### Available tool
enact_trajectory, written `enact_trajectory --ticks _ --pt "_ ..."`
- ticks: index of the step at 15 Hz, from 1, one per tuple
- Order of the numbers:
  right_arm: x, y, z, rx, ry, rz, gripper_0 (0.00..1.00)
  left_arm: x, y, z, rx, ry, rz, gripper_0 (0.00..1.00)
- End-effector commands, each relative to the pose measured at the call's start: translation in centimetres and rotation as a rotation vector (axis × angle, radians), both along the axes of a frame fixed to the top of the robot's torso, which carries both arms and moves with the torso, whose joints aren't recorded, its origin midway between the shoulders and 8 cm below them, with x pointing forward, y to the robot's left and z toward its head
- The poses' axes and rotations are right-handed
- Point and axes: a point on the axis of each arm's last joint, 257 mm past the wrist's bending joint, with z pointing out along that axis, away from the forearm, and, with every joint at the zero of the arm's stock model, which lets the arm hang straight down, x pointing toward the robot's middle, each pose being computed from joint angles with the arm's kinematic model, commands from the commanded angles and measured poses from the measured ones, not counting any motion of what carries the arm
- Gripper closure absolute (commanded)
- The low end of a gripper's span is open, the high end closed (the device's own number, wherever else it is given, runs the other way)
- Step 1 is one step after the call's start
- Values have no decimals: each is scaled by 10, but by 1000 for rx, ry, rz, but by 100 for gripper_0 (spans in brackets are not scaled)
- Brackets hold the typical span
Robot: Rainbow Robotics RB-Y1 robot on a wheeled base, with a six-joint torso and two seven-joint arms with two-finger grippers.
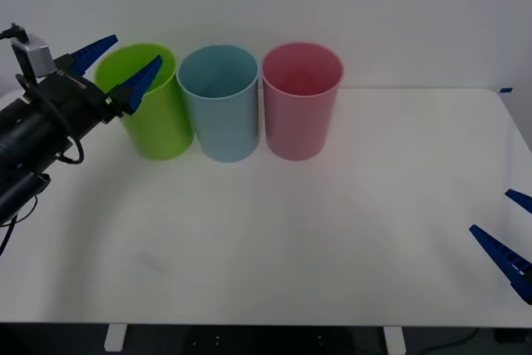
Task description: Grasp the object on the table and drop it into the matching bin: aluminum can to the light blue bin, PET bottle to the pink bin.
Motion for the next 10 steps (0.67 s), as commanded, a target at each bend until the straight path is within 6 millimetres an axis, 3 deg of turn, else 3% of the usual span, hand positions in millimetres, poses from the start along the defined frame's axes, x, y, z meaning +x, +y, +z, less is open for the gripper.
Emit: enact_trajectory --ticks 1,10 --pt "0 0 0 0 0 0 0 -22 25 -13 36 10 23 0" --pt "0 0 0 0 0 0 0 -91 125 -62 161 116 124 0"
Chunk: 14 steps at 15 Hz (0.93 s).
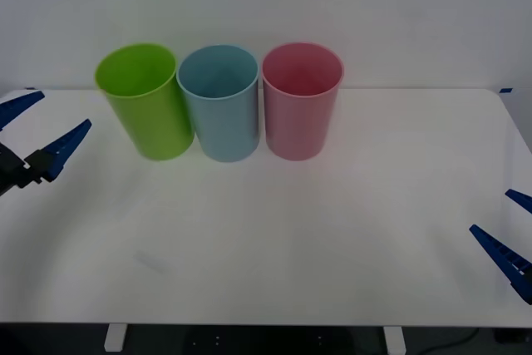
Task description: Grasp the object on the table and drop it into the matching bin: aluminum can to the light blue bin, PET bottle to the pink bin.
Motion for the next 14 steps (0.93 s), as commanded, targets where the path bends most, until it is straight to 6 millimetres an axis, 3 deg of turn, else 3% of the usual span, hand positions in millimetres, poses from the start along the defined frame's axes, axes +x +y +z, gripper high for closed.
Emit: enact_trajectory --ticks 1,5,9,14 --pt "0 0 0 0 0 0 0 -20 30 -12 12 36 41 0" --pt "0 0 0 0 0 0 0 -50 63 -29 9 74 97 0" --pt "0 0 0 0 0 0 0 -78 82 -47 47 91 135 0" --pt "0 0 0 0 0 0 0 -110 90 -67 46 134 140 0"
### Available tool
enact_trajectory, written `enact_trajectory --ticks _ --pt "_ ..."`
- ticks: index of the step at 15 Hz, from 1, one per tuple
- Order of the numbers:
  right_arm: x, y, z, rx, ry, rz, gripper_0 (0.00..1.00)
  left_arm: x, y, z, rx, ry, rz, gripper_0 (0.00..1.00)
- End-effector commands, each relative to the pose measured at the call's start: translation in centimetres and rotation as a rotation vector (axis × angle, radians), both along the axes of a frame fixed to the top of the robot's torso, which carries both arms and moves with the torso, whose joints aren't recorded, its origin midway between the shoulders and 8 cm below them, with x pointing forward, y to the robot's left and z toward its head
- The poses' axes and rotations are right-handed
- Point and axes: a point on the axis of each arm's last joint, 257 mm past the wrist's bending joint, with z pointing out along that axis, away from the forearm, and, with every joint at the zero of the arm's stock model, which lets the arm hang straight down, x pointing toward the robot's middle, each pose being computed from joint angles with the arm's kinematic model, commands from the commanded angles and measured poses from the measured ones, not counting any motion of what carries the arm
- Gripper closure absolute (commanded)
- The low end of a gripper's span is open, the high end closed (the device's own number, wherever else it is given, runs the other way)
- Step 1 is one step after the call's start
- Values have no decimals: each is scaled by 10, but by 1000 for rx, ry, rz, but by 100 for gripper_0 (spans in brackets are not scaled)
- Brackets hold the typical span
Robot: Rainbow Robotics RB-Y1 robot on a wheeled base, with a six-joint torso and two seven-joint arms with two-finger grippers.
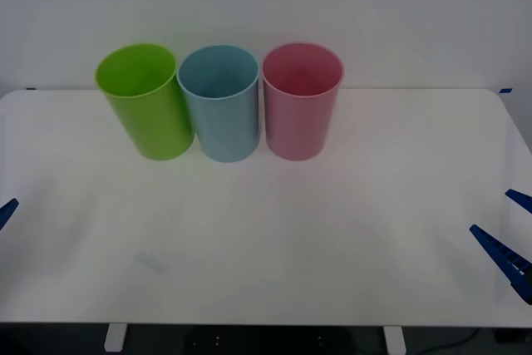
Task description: Grasp the object on the table and drop it into the matching bin: aluminum can to the light blue bin, PET bottle to the pink bin.
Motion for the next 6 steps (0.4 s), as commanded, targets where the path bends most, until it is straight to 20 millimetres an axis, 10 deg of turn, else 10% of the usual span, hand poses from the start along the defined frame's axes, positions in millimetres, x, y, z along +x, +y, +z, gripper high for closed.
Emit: enact_trajectory --ticks 1,6 --pt "0 0 0 0 0 0 0 -12 2 -6 -12 13 1 0" --pt "0 0 0 0 0 0 0 -13 -1 -9 -17 20 -5 0"
